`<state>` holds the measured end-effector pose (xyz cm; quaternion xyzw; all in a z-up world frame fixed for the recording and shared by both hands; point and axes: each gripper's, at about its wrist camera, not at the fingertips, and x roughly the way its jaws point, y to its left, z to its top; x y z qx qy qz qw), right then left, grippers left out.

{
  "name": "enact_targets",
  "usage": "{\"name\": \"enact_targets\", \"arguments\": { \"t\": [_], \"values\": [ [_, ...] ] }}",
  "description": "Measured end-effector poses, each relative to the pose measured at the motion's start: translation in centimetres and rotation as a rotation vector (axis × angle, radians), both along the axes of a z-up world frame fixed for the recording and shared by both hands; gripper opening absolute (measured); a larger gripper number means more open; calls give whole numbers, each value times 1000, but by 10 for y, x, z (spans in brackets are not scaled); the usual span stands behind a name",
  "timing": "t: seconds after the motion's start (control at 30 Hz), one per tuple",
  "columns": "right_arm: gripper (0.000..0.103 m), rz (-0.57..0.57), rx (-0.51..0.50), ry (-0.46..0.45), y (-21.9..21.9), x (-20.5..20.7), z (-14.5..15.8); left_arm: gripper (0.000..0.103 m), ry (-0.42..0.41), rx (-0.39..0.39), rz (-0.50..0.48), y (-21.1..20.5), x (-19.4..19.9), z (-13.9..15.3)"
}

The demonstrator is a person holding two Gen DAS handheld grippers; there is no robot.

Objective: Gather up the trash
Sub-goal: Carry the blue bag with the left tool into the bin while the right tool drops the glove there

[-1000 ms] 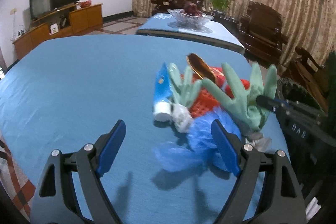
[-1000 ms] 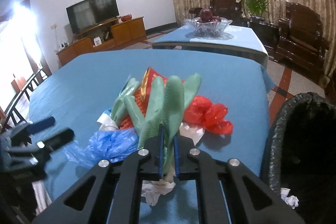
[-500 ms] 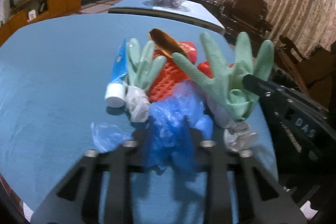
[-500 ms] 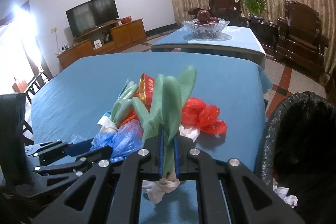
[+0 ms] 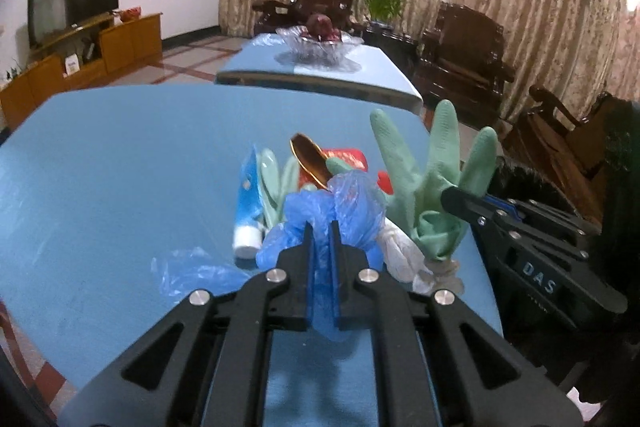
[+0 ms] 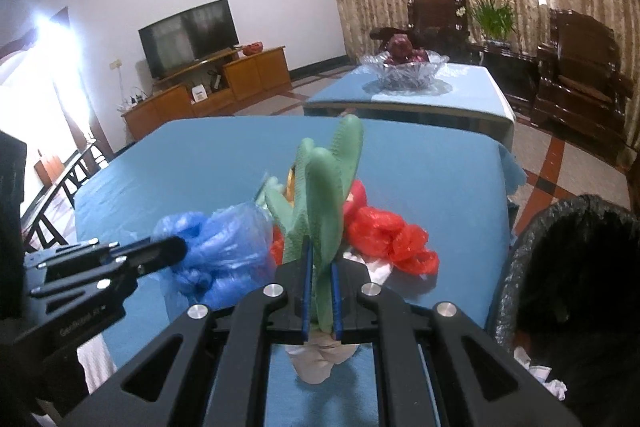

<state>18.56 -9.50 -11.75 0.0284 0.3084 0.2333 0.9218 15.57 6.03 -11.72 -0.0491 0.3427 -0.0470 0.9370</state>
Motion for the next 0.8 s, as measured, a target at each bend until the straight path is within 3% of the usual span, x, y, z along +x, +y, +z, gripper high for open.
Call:
{"name": "enact_targets", "arguments": {
  "t": [0.3,0.6,0.8],
  "values": [
    [8,21,54,-72,-10,-13,47,5,-62,-5,28,5,-5,38],
    [8,3,164,-70,-46,-12,80,5,-106,-14,-3,-9,3,69],
    [8,-65,138,-85,-72,-13,91,5,-132,-19,-45,-30,11,78]
  ]
}}
